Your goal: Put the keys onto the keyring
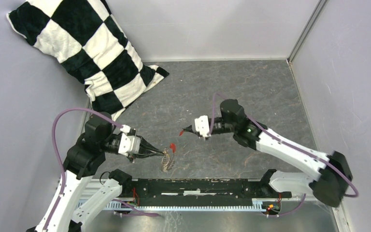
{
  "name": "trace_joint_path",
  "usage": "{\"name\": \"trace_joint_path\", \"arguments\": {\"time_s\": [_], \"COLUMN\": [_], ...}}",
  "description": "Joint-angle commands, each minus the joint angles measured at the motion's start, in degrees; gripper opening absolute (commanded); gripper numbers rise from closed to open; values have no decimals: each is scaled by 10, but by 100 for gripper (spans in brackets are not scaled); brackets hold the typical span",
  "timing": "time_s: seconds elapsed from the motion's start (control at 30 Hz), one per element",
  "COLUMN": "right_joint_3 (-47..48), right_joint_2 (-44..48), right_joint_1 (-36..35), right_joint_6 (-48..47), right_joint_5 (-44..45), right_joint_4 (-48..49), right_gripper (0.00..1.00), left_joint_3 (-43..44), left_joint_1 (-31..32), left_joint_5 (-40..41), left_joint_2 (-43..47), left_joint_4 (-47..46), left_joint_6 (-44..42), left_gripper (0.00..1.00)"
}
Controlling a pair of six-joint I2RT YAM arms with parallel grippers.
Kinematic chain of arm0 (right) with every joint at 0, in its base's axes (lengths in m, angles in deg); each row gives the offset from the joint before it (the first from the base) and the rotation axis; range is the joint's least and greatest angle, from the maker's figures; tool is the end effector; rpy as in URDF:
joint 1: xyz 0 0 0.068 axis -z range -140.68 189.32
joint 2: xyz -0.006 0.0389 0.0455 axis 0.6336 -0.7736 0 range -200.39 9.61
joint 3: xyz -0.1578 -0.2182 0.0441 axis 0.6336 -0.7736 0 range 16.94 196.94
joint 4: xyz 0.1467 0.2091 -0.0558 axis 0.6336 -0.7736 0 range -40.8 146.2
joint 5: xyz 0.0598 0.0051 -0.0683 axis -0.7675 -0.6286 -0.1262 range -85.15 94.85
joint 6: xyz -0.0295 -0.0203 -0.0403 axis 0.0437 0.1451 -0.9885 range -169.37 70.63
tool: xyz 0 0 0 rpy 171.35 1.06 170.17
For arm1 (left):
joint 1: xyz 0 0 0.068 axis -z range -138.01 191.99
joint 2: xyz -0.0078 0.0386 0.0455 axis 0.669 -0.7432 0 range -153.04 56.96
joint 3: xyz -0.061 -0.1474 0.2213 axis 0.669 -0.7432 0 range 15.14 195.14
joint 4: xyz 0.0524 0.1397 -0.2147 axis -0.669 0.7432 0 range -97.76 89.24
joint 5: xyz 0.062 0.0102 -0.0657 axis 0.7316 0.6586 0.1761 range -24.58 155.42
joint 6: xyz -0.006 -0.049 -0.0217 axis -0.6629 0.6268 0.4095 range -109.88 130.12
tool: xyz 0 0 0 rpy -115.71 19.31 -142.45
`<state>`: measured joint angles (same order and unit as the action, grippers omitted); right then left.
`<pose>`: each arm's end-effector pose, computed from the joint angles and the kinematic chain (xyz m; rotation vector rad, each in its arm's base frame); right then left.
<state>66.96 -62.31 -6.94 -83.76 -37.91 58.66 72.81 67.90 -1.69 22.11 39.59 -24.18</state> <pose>0.1777 0.2206 0.2955 -1.5749 1.0702 0.8488 0.0629 -0.0670 0.3782 1.4865 1.1121 -1.0492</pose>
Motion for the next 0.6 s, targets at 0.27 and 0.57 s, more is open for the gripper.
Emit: {"name": "trace_joint_path", "arguments": {"time_s": [0.27, 0.57], "right_joint_3": [50, 100], "right_joint_2": [161, 150], "right_joint_1": [-139, -216], "right_joint_6": [-114, -176], "right_joint_5": [156, 182], "right_joint_4": [-61, -119], "right_gripper": [1, 1], "left_joint_3": [20, 30], "left_joint_1": [1, 1], "left_joint_5": [-84, -92], "left_joint_2": [-53, -65], "left_joint_4": [-63, -63], "left_joint_6": [110, 128], "left_gripper": [2, 2]}}
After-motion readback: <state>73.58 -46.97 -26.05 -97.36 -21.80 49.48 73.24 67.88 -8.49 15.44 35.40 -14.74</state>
